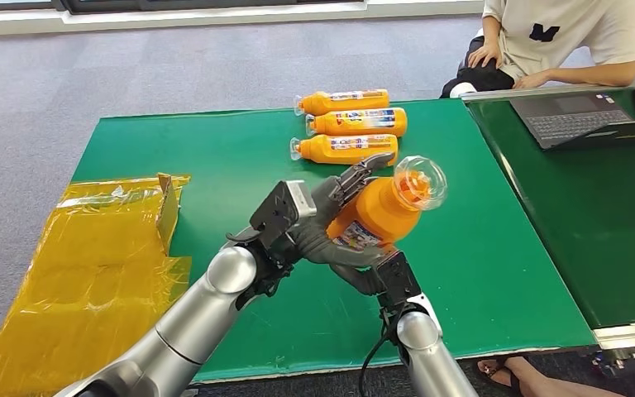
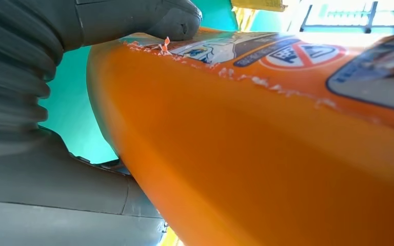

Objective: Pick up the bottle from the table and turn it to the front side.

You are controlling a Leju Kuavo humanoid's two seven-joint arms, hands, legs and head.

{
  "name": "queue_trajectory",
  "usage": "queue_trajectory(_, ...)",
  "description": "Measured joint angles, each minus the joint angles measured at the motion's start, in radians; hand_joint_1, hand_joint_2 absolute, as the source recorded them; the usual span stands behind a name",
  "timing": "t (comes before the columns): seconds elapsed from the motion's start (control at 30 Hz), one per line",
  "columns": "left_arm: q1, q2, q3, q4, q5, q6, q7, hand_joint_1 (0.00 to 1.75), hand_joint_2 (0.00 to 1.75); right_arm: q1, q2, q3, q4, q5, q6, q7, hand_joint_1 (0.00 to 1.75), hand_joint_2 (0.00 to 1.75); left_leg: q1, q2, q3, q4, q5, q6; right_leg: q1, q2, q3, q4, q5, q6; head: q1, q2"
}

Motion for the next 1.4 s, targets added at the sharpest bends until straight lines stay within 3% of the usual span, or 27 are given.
queue_trajectory(0.57, -0.01, 0.002, -0.059, 0.059, -0.413, 0.131, -0.22, 0.0, 1.75, 0.022, -0.002, -0.014, -0.01, -0.034, 0.005, 0.018, 1.75, 1.75, 0.0, 0.0, 0.0, 0.0, 0.0, 0.0, 0.0, 0.0, 0.0, 0.0, 0.0, 0.0, 0.0, 0.0)
queue_trajectory(0.7, -0.009, 0.005, -0.063, 0.058, -0.446, 0.107, -0.245, 1.75, 1.75, 0.037, -0.002, -0.015, -0.022, -0.036, 0.01, 0.016, 1.75, 1.75, 0.0, 0.0, 0.0, 0.0, 0.0, 0.0, 0.0, 0.0, 0.0, 0.0, 0.0, 0.0, 0.0, 0.0)
queue_trajectory(1.4, -0.015, 0.011, -0.064, 0.061, -0.441, 0.074, -0.244, 1.75, 1.75, 0.061, -0.003, -0.029, -0.027, -0.032, 0.02, 0.018, 1.75, 1.75, 0.0, -0.001, -0.001, 0.0, 0.0, 0.0, 0.0, -0.001, 0.0, 0.0, 0.0, 0.0, 0.0, 0.0)
